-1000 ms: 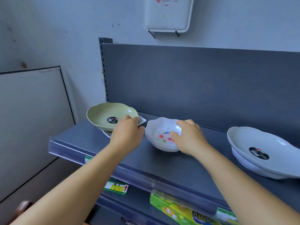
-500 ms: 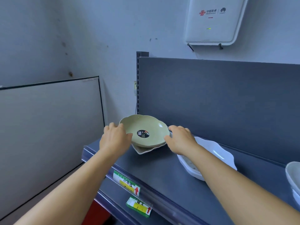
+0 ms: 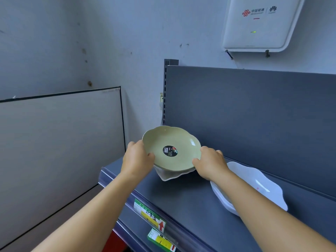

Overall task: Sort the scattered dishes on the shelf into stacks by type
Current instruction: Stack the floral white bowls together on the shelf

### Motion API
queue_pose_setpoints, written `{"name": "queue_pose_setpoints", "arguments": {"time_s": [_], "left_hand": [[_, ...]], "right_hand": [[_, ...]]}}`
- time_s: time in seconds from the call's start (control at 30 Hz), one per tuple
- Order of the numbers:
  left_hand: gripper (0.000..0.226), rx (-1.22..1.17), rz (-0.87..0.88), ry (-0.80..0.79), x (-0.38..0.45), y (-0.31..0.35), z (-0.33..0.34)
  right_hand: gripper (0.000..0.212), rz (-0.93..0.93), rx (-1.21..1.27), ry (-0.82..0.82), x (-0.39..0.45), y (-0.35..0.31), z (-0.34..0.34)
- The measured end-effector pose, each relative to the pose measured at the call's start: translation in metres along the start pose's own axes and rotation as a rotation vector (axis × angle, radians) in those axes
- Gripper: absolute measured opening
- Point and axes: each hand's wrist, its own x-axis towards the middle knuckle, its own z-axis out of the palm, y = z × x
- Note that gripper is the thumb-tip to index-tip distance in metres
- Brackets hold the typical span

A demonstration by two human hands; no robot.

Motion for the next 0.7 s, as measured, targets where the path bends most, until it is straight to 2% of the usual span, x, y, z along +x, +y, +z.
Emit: {"name": "queue_pose_setpoints", "arguments": {"time_s": [0.07, 0.13, 0.2, 0.3, 0.43, 0.6, 0.7], "left_hand": [[0.008, -0.064, 0.038, 0.031, -0.004, 0.003, -0.005], [0.024, -0.105, 0.083, 0.057, -0.009, 0.006, -0.007], [0.029, -0.133, 0.112, 0.061, -0.017, 0.012, -0.008], [0.028, -0.174, 0.143, 0.041, -0.031, 0.021, -0.008], [0.01, -0.279, 0.221, 0.002, -0.057, 0.038, -0.004], [0.016, -0.421, 0.302, -0.121, -0.096, 0.064, 0.007], [0.012, -0.463, 0.347, -0.171, -0.118, 0.079, 0.019]], "right_hand": [[0.028, 0.019, 0.065, 0.074, -0.004, 0.003, -0.004], [0.028, 0.038, 0.172, 0.133, -0.009, 0.006, -0.009], [0.027, 0.048, 0.256, 0.174, -0.02, 0.012, -0.016], [0.024, 0.053, 0.329, 0.248, -0.044, 0.025, -0.03], [0.011, 0.075, 0.393, 0.334, -0.084, 0.048, -0.047], [0.013, 0.18, 0.371, 0.442, -0.138, 0.085, -0.063], [0.014, 0.23, 0.36, 0.483, -0.173, 0.107, -0.073]]}}
